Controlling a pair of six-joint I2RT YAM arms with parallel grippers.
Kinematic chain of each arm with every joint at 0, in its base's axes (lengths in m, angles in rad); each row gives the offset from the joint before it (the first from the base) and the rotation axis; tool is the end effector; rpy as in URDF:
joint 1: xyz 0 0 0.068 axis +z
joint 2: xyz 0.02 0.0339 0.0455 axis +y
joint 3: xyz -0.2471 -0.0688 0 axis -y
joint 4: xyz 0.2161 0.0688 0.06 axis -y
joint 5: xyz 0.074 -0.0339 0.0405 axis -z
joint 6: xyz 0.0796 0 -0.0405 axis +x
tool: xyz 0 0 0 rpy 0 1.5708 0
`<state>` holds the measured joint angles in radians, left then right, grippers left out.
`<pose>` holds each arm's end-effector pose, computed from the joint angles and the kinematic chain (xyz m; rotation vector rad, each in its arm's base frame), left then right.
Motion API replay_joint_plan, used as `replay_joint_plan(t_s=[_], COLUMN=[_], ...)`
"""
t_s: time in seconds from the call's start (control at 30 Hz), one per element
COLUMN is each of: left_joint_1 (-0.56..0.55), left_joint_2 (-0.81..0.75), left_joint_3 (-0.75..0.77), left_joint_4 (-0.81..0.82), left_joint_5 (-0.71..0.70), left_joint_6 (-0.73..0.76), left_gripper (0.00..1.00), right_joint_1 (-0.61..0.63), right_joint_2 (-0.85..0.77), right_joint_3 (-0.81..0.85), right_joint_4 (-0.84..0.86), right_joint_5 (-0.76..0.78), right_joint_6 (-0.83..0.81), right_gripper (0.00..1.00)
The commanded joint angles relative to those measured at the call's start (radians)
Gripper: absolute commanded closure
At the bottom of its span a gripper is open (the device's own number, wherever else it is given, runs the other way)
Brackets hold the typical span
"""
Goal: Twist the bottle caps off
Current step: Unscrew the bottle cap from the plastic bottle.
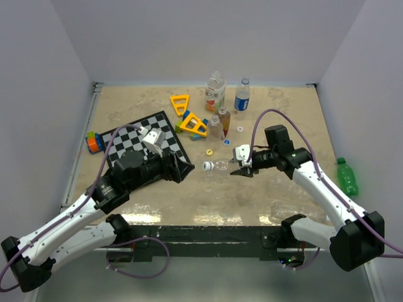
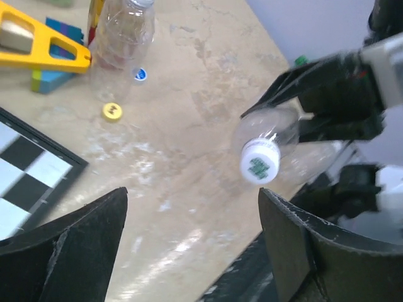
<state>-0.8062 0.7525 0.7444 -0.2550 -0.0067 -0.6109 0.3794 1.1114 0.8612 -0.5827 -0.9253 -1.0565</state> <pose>0.1420 -0.1472 0.3007 0.1852 1.9419 -0.9678 0.1777 0.1393 0.2494 -1.6628 1.2968 0.7082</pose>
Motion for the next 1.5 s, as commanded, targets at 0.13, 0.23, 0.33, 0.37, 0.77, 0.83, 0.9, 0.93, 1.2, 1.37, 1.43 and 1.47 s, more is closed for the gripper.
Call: replay_joint_plan(t_s=[0.13,0.23,0.33,0.37,0.77,0.83,0.9,0.93,1.2,1.37,1.43,1.47], left_joint_1=[0.001,0.001,0.001,0.001,-0.001,-0.001,-0.001,-0.002,-0.002,-0.001,-0.001,-0.001], left_joint_2=[-0.068,-0.064,-0.061,-0.056,0.105,0.111,0.12,0.125,0.153,0.174,0.179,0.18], left_joint_3=[-0.143,-0.197,-0.256,-0.266,-0.235,-0.235,-0.232,-0.228,-0.214,-0.212,-0.209,-0.211], left_joint_4=[0.213,0.305,0.431,0.466,0.591,0.628,0.655,0.664,0.701,0.744,0.752,0.757], left_joint_5=[0.272,0.313,0.378,0.401,0.49,0.481,0.473,0.471,0.51,0.533,0.537,0.537], left_joint_6=[0.685,0.848,0.936,0.945,0.947,0.93,0.916,0.91,0.887,0.863,0.861,0.858], left_gripper=[0.07,0.05,0.05,0.05,0.14,0.17,0.19,0.21,0.32,0.37,0.38,0.39], right_joint_1=[-0.002,-0.002,-0.002,-0.002,0.0,-0.002,-0.002,-0.002,-0.004,-0.002,-0.002,-0.002], right_joint_2=[-0.004,-0.001,-0.002,-0.002,-0.005,-0.007,-0.005,-0.005,-0.005,-0.005,-0.005,-0.005], right_joint_3=[0.004,0.004,0.004,0.004,0.006,0.006,0.006,0.004,0.004,0.006,0.004,0.004], right_joint_4=[-0.009,-0.008,-0.006,-0.006,-0.009,-0.008,-0.008,-0.008,-0.008,-0.008,-0.008,-0.008], right_joint_5=[-0.006,-0.006,-0.004,-0.004,-0.009,-0.009,-0.009,-0.009,-0.009,-0.009,-0.009,-0.009], right_joint_6=[-0.003,-0.002,-0.003,-0.003,-0.003,-0.003,-0.003,-0.003,-0.003,-0.007,-0.003,-0.003], right_gripper=[0.87,0.87,0.87,0.87,0.87,0.87,0.87,0.87,0.87,0.87,0.87,0.87])
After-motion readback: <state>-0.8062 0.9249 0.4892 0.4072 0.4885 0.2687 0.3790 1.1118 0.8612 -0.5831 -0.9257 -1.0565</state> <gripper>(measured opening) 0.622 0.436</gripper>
